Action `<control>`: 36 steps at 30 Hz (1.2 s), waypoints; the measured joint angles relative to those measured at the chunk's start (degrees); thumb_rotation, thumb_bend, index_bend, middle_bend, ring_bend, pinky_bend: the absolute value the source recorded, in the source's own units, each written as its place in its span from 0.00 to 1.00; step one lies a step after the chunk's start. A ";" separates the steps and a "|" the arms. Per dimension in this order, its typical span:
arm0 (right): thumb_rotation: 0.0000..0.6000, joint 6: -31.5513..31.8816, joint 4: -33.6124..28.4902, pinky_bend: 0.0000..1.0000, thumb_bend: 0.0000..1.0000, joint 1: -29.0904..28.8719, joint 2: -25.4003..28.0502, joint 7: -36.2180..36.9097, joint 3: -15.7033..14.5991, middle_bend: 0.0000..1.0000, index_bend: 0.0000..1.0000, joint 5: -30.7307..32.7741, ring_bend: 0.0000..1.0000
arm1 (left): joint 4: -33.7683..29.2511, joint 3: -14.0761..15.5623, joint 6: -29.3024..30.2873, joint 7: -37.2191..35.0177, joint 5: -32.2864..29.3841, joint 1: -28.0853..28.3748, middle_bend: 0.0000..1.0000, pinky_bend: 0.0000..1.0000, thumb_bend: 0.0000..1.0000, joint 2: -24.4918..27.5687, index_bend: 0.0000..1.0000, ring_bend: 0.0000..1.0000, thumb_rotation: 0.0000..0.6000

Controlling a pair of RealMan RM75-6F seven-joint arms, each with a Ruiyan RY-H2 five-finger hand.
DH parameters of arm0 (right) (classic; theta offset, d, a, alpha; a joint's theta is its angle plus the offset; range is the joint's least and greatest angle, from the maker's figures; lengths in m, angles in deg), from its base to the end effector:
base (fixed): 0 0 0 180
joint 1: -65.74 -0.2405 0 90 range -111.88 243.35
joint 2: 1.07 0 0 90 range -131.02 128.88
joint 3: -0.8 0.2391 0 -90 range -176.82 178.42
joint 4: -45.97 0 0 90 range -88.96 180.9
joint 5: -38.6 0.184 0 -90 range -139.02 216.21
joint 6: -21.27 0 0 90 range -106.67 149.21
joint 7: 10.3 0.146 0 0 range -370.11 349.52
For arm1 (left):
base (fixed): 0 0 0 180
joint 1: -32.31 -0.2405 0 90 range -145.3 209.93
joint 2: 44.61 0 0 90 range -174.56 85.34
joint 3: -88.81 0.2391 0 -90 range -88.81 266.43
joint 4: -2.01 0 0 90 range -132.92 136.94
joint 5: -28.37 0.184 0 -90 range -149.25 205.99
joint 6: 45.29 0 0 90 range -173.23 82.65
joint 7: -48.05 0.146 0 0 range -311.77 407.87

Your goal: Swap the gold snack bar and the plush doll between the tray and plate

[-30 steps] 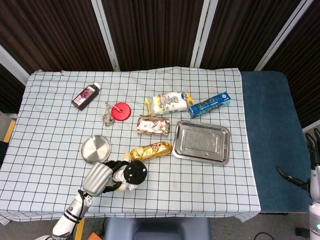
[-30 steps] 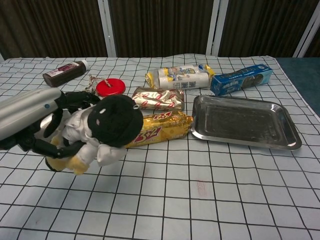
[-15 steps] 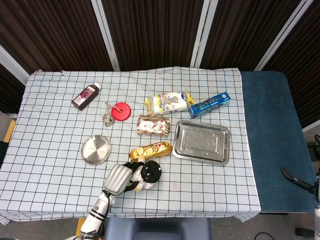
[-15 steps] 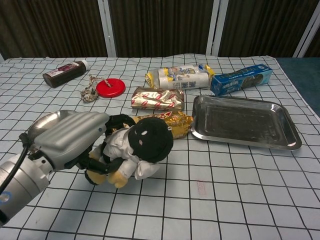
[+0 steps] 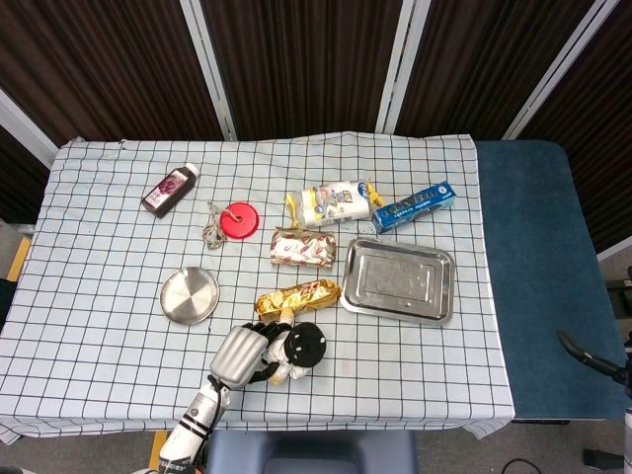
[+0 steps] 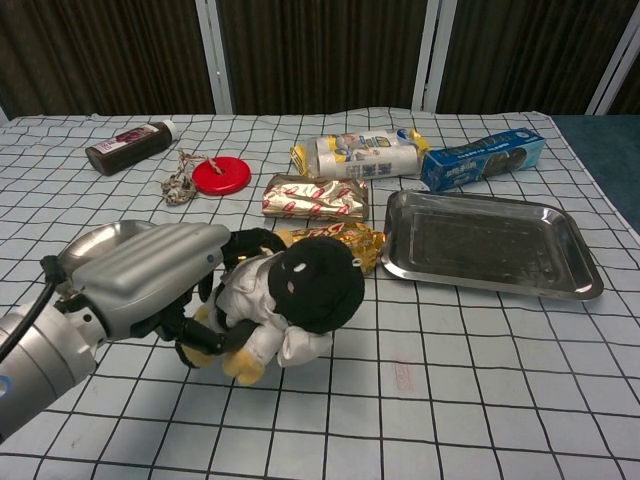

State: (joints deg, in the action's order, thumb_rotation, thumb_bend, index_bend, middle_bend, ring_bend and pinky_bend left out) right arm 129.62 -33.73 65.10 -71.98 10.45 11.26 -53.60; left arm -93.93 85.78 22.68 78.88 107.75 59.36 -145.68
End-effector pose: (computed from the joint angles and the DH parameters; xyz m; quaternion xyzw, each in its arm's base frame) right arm -0.2783 -0.1641 0.2217 0.4641 -0.2782 0.6143 0.5743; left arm -0.1031 0.2160 -0.0338 -0.7331 -0.3781 -0.4359 0.3599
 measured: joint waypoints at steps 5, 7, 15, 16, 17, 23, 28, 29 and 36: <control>1.00 -0.16 0.00 0.13 0.06 0.02 -0.05 -0.28 0.00 0.00 0.02 0.01 0.00 | -5.59 0.23 -1.47 3.38 -2.62 0.39 0.00 0.27 0.43 2.95 0.00 0.00 1.00; 1.00 -0.29 0.04 0.13 0.06 0.01 -0.07 -0.43 0.02 0.00 0.02 0.05 0.00 | -6.80 0.41 -1.88 4.47 -3.49 0.58 0.00 0.27 0.43 3.75 0.00 0.00 1.00; 1.00 -0.33 0.02 0.13 0.06 0.05 0.02 -0.20 0.13 0.00 0.02 0.08 0.00 | -10.95 -0.41 -1.71 7.06 -4.97 1.30 0.00 0.25 0.43 7.71 0.00 0.00 1.00; 1.00 -0.27 0.03 0.13 0.06 0.08 0.00 -0.17 0.10 0.00 0.02 -0.01 0.00 | -11.02 -0.94 -1.35 7.24 -4.87 1.45 0.00 0.25 0.43 7.91 0.00 0.00 1.00; 1.00 -0.21 0.05 0.13 0.06 0.09 -0.02 -0.15 0.07 0.00 0.02 -0.10 0.00 | -11.00 -1.55 -1.05 7.41 -4.82 1.62 0.00 0.25 0.43 8.07 0.00 0.00 1.00; 1.00 -0.32 0.25 0.13 0.06 0.06 -0.21 -0.69 -0.20 0.00 0.02 -0.53 0.00 | -7.97 -6.03 -0.50 8.85 -6.01 4.06 0.00 0.25 0.43 7.85 0.01 0.02 1.00; 1.00 -0.43 0.51 0.13 0.06 0.00 -0.44 -1.37 -0.68 0.00 0.02 -1.23 0.00 | -4.22 -7.98 -3.29 9.54 -9.91 7.17 0.00 0.25 0.43 6.30 0.01 0.02 1.00; 1.00 -0.47 0.55 0.13 0.06 -0.01 -0.47 -1.48 -0.74 0.00 0.02 -1.32 0.00 | -3.70 -8.14 -3.78 9.69 -10.52 7.68 0.00 0.25 0.43 5.92 0.00 0.02 1.00; 1.00 -0.46 0.62 0.13 0.06 -0.01 -0.46 -1.43 -1.00 0.00 0.02 -1.70 0.00 | -1.09 -9.13 -5.72 11.30 -14.77 10.91 0.00 0.24 0.42 2.69 0.00 0.02 1.00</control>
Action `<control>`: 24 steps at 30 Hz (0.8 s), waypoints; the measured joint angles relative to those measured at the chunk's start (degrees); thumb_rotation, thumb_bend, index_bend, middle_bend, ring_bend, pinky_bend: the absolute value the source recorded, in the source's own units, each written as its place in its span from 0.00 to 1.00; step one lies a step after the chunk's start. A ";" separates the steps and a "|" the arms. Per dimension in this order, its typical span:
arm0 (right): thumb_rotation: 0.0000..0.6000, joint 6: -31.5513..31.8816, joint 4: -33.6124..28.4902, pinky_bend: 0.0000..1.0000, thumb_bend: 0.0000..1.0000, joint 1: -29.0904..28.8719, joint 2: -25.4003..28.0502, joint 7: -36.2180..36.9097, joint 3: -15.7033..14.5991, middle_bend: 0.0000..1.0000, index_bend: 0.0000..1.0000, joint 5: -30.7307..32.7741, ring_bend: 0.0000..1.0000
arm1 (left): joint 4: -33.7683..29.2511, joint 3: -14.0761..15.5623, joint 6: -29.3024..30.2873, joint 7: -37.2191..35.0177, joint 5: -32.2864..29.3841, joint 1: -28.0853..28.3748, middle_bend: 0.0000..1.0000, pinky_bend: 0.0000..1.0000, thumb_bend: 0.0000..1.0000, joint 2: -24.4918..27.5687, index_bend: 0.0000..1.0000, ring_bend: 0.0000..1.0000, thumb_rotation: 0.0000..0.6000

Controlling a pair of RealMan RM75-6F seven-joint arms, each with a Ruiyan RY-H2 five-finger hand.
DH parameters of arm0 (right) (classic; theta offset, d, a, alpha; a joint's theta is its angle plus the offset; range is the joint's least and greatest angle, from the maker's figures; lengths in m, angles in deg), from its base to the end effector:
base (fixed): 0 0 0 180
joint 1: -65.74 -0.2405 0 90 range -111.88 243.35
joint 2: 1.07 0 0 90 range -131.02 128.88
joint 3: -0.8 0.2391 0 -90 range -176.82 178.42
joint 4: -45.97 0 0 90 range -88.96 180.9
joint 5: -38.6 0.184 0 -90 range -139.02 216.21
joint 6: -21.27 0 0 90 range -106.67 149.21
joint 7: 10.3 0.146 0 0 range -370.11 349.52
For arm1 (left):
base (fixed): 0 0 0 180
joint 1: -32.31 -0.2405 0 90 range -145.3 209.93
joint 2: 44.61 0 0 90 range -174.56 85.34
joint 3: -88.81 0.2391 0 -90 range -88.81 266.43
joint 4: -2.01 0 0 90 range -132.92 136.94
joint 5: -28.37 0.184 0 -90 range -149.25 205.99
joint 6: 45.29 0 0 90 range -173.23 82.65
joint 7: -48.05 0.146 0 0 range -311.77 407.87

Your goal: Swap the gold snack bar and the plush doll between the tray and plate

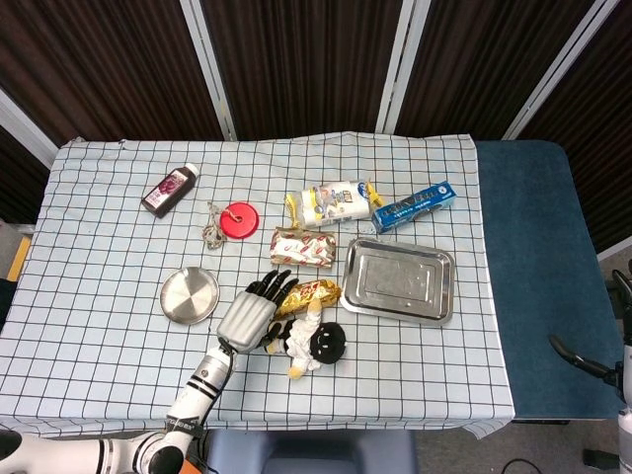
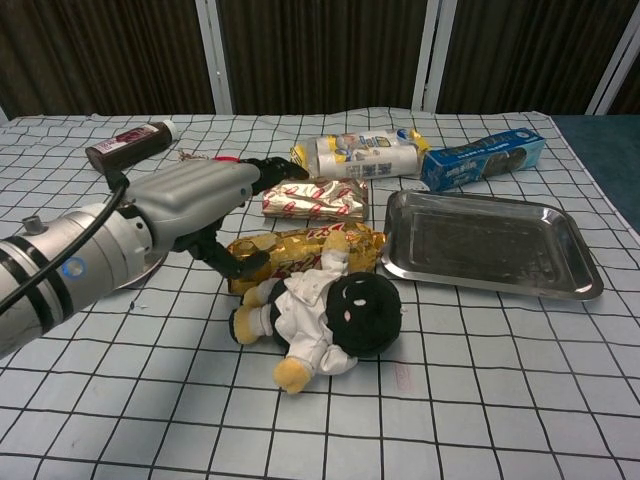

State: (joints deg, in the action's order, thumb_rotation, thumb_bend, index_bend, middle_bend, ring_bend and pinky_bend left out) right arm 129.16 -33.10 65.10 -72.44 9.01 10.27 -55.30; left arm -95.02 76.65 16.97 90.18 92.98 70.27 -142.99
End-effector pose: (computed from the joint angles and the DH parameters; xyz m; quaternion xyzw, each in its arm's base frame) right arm -0.2773 -0.1626 0.2146 0.4828 -0.2778 0.6040 0.5701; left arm -0.0758 0.2725 -0.0219 -0.7585 -0.3324 -0.3951 0.3976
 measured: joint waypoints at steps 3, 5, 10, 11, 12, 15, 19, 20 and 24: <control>1.00 0.62 0.04 0.13 0.06 0.12 0.08 0.77 -0.17 0.00 0.02 -0.57 0.00 | 1.17 -0.43 -0.60 1.15 -1.98 1.44 0.00 0.24 0.42 -1.36 0.00 0.02 1.00; 1.00 1.35 0.21 0.13 0.06 0.29 0.08 1.16 -0.30 0.00 0.02 -1.11 0.00 | 1.83 -0.64 -0.93 1.75 -3.17 2.26 0.00 0.23 0.42 -2.09 0.00 0.02 1.00; 1.00 2.47 0.96 0.13 0.06 0.67 -0.05 1.04 -0.85 0.00 0.01 -2.34 0.00 | 4.08 -1.07 -1.97 3.63 -6.71 4.57 0.00 0.22 0.42 -3.95 0.00 0.02 1.00; 1.00 2.62 1.06 0.13 0.06 0.74 -0.05 0.76 -0.95 0.00 0.01 -2.54 0.00 | 4.50 -1.13 -2.23 3.87 -7.38 4.94 0.00 0.22 0.42 -4.22 0.00 0.02 1.00; 1.00 2.89 1.15 0.13 0.06 0.87 -0.02 0.41 -1.16 0.00 0.01 -2.91 0.00 | 5.02 -1.23 -2.60 4.02 -8.31 5.39 0.00 0.22 0.42 -4.53 0.00 0.02 1.00; 1.00 3.80 1.23 0.13 0.06 1.34 0.13 -0.19 -1.73 0.00 0.00 -3.86 0.00 | 6.50 -1.56 -3.43 4.08 -10.70 6.49 0.00 0.22 0.42 -5.22 0.00 0.02 1.00; 1.00 4.30 1.43 0.13 0.06 1.58 0.11 -0.89 -2.24 0.00 0.00 -4.75 0.00 | 9.05 -1.94 -4.15 4.08 -13.12 7.97 0.00 0.22 0.42 -6.25 0.00 0.02 1.00; 1.00 4.26 1.49 0.13 0.06 1.57 0.11 -1.00 -2.38 0.00 0.00 -4.90 0.00 | 9.62 -2.01 -4.24 4.04 -13.54 8.27 0.00 0.22 0.42 -6.52 0.00 0.02 1.00; 1.00 3.65 1.55 0.13 0.06 1.44 0.13 -1.72 -2.75 0.00 0.00 -5.15 0.00 | 12.18 -2.03 -4.38 3.98 -14.84 9.49 0.00 0.22 0.41 -7.70 0.00 0.02 1.00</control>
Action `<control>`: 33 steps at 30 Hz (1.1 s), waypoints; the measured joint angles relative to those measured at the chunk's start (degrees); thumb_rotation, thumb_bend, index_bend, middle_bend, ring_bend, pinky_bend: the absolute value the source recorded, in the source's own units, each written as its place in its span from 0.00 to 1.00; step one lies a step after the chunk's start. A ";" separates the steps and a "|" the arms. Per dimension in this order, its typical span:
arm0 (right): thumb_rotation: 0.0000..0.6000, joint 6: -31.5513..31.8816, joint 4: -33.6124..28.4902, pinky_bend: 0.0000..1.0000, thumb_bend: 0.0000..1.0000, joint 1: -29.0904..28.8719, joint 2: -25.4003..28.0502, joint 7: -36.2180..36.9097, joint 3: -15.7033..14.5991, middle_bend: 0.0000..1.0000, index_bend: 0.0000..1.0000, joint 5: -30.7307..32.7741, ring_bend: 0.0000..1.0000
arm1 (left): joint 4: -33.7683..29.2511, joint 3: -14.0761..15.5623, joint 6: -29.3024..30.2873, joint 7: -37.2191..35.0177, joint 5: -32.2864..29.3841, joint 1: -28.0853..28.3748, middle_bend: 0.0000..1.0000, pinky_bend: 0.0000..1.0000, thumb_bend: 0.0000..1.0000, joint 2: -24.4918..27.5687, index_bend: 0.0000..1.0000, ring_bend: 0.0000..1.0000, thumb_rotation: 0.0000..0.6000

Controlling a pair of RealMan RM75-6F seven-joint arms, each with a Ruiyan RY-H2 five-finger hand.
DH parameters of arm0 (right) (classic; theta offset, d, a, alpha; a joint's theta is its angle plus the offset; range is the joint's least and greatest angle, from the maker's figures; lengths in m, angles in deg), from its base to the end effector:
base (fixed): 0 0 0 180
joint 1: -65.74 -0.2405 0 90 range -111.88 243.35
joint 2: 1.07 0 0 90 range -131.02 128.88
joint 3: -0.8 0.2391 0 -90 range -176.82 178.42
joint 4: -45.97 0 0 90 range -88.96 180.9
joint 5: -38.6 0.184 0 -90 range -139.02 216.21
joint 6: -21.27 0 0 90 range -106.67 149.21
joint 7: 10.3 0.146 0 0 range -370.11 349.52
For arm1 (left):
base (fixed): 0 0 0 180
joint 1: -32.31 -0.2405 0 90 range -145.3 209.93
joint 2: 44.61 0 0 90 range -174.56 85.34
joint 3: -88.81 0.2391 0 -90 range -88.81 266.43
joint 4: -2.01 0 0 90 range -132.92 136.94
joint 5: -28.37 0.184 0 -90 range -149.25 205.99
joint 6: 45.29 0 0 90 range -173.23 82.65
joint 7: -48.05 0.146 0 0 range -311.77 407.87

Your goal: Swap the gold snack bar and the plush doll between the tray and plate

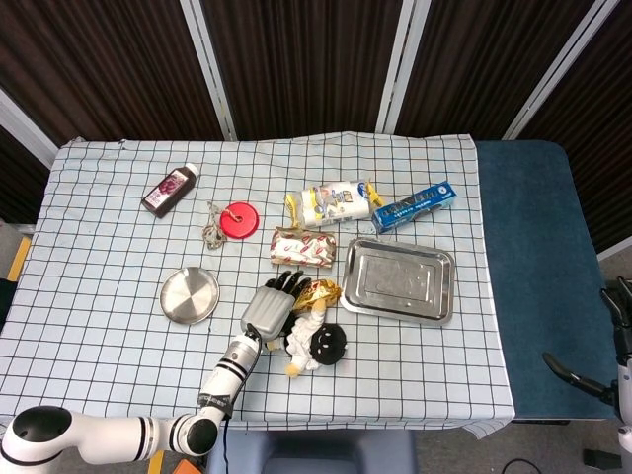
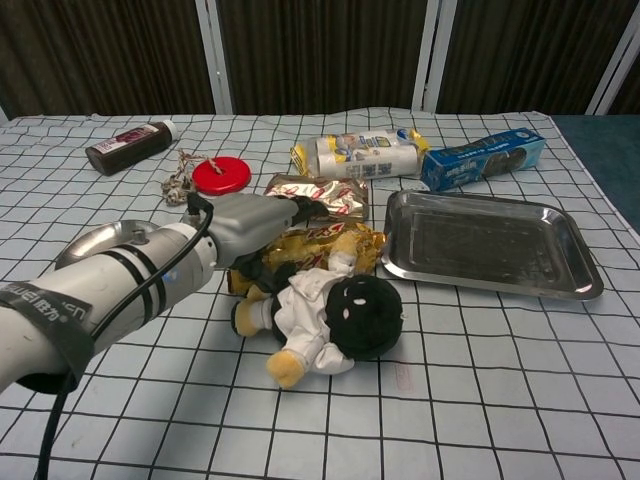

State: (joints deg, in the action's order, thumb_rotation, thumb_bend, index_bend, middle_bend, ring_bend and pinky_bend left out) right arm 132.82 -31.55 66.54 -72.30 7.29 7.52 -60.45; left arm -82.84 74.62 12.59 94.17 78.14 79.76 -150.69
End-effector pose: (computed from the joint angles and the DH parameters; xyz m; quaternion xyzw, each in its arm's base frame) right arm -0.2725 -0.1448 0.2106 0.5162 -0.2543 0.6003 0.5555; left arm -0.0674 0.3007 -0.0681 -0.7769 -0.3551 -0.3270 0.4042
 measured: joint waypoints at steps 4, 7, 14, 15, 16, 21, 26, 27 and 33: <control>1.00 -0.35 0.09 0.13 0.06 -0.13 -0.14 -0.75 -0.20 0.00 0.01 -0.16 0.00 | 2.30 0.09 -0.16 0.44 -1.69 1.06 0.00 0.22 0.41 -0.94 0.00 0.02 1.00; 1.00 -0.59 0.15 0.13 0.06 -0.25 -0.19 -1.04 -0.38 0.00 0.01 -0.30 0.00 | 4.14 0.16 -0.26 1.27 -3.56 1.79 0.05 0.22 0.41 -1.57 0.00 0.07 1.00; 1.00 -0.03 0.29 0.13 0.06 -0.31 -0.79 -1.29 0.30 0.00 0.01 0.33 0.00 | 5.36 0.72 0.19 2.06 -6.76 2.52 0.34 0.41 0.42 -1.93 0.19 0.39 1.00; 1.00 0.00 0.37 0.13 0.06 -0.33 -0.88 -1.33 0.34 0.00 0.01 0.36 0.00 | 5.44 0.90 0.34 2.09 -6.83 2.59 0.38 0.46 0.42 -1.96 0.23 0.44 1.00; 1.00 0.01 0.42 0.13 0.06 -0.35 -0.94 -1.35 0.35 0.00 0.01 0.36 0.00 | 5.50 1.07 0.46 2.06 -6.81 2.63 0.40 0.49 0.42 -1.98 0.26 0.46 1.00; 1.00 -0.14 0.55 0.13 0.06 -0.44 -1.08 -1.51 0.31 0.00 0.01 0.38 0.00 | 6.47 1.77 1.76 0.81 -3.84 2.66 0.58 0.70 0.44 -2.44 0.44 0.66 1.00; 1.00 -0.30 0.49 0.13 0.06 -0.51 -1.05 -1.54 0.36 0.00 0.01 0.61 0.00 | 8.15 2.41 3.95 -3.15 1.98 2.15 0.67 0.77 0.45 -3.05 0.53 0.74 1.00; 1.00 -0.34 0.48 0.13 0.06 -0.52 -1.06 -1.60 0.38 0.00 0.01 0.66 0.00 | 8.38 2.58 4.58 -4.02 3.30 1.92 0.68 0.78 0.45 -3.01 0.54 0.75 1.00; 1.00 -0.59 0.48 0.13 0.06 -0.62 -1.21 -2.11 0.36 0.00 0.01 0.74 0.00 | 5.98 2.45 6.74 -5.21 5.47 0.72 0.69 0.79 0.45 0.04 0.55 0.76 1.00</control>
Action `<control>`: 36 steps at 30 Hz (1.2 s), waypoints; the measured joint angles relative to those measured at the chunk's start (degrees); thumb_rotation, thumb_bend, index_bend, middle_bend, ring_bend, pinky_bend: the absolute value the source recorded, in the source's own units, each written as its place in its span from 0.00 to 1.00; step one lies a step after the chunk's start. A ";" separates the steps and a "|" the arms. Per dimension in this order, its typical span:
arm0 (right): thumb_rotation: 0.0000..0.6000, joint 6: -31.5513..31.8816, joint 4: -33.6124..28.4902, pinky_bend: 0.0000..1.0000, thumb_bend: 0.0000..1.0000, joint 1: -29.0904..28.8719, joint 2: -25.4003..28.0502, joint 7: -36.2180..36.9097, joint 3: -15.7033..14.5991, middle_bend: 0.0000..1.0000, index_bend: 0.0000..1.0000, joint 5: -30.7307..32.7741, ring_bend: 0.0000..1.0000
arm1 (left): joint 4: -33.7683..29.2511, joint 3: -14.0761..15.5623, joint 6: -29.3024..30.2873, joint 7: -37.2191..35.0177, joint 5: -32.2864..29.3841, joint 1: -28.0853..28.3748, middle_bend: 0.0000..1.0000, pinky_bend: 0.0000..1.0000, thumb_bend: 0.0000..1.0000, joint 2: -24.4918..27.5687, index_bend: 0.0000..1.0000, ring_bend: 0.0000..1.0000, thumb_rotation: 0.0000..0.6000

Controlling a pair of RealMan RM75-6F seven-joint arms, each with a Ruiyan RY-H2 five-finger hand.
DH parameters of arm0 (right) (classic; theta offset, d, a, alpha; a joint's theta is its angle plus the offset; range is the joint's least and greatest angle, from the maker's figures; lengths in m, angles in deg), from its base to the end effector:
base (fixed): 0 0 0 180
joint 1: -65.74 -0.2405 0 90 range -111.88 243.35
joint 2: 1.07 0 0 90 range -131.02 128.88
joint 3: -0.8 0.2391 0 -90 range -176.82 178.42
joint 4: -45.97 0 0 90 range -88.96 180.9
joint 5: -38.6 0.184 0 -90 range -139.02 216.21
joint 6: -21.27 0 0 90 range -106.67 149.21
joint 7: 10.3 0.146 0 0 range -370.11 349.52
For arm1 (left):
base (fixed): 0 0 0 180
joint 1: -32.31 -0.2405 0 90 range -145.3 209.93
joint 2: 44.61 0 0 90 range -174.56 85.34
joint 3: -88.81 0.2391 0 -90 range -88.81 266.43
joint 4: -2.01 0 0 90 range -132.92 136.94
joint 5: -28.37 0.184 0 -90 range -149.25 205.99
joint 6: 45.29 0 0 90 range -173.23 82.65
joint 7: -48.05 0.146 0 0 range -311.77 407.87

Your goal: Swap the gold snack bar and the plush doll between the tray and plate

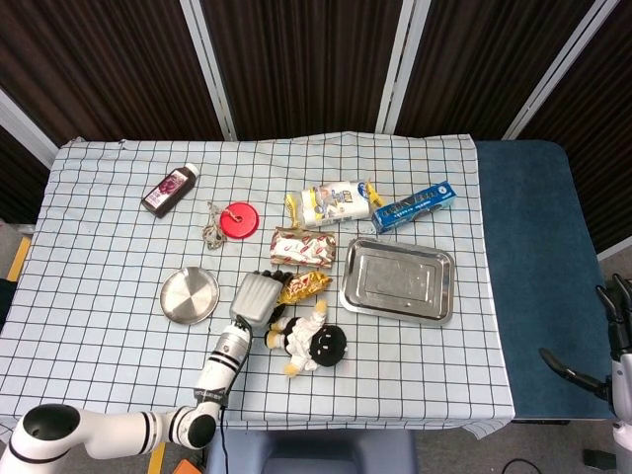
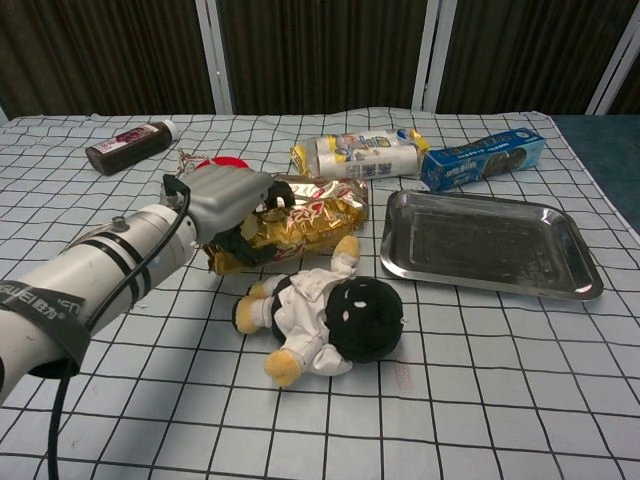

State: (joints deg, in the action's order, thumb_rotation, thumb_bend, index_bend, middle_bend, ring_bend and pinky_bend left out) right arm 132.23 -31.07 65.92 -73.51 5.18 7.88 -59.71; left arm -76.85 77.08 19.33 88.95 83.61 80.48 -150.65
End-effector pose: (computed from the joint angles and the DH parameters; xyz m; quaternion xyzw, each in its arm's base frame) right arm -0.2731 -0.1494 0.2059 0.5152 -0.2483 0.5925 0.5673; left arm -0.0806 0.3185 -0.0519 -0.7492 -0.3139 -0.3560 0.4621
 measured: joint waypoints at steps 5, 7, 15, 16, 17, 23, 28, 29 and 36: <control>1.00 -0.25 0.02 0.13 0.06 -0.12 -0.24 -0.57 0.11 0.00 0.01 0.24 0.00 | -4.07 -0.24 1.09 0.03 0.48 -1.26 0.69 0.79 0.45 4.68 0.55 0.76 1.00; 1.00 -0.46 -0.02 0.13 0.06 -0.19 -0.29 -0.78 0.16 0.00 0.01 0.40 0.00 | -6.00 -0.29 1.47 0.06 0.44 -1.93 0.69 0.79 0.45 7.00 0.55 0.76 1.00; 1.00 -1.20 -0.19 0.13 0.06 -0.41 -0.45 -1.75 0.16 0.00 0.01 0.71 0.00 | -13.34 0.95 3.18 -0.59 1.12 -5.42 0.70 0.79 0.45 16.23 0.56 0.76 1.00; 1.00 -1.26 -0.22 0.13 0.06 -0.43 -0.43 -1.77 0.14 0.00 0.01 0.71 0.00 | -14.05 1.32 3.36 -0.60 1.24 -5.85 0.70 0.79 0.45 17.17 0.56 0.76 1.00; 1.00 -1.27 -0.27 0.13 0.06 -0.44 -0.41 -1.76 0.13 0.00 0.01 0.71 0.00 | -14.78 1.72 3.55 -0.62 1.36 -6.30 0.70 0.79 0.45 18.08 0.56 0.76 1.00; 1.00 -1.16 -0.36 0.13 0.06 -0.41 -0.34 -1.52 0.25 0.00 0.01 0.88 0.00 | -18.43 4.74 5.29 -1.61 2.31 -9.85 0.70 0.79 0.45 22.75 0.56 0.76 1.00; 1.00 -1.00 -0.40 0.13 0.06 -0.38 -0.36 -1.39 0.34 0.00 0.01 0.96 0.00 | -18.37 5.94 5.58 -2.65 2.39 -11.39 0.70 0.79 0.45 23.86 0.56 0.76 1.00; 1.00 -1.03 -0.39 0.13 0.06 -0.39 -0.42 -1.49 0.36 0.00 0.01 0.98 0.00 | -17.92 6.19 5.46 -3.00 2.00 -11.77 0.70 0.79 0.45 23.96 0.56 0.76 1.00; 1.00 -1.86 -0.43 0.13 0.06 -0.65 -0.64 -1.94 0.26 0.00 0.01 1.16 0.00 | -11.98 7.33 4.04 -6.65 1.17 -13.62 0.66 0.76 0.45 22.42 0.54 0.70 1.00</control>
State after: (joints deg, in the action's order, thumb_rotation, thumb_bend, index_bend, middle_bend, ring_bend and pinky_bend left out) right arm 130.36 -31.50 65.27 -74.15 3.24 8.14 -58.55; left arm -88.83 84.40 23.37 82.30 84.79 66.86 -128.23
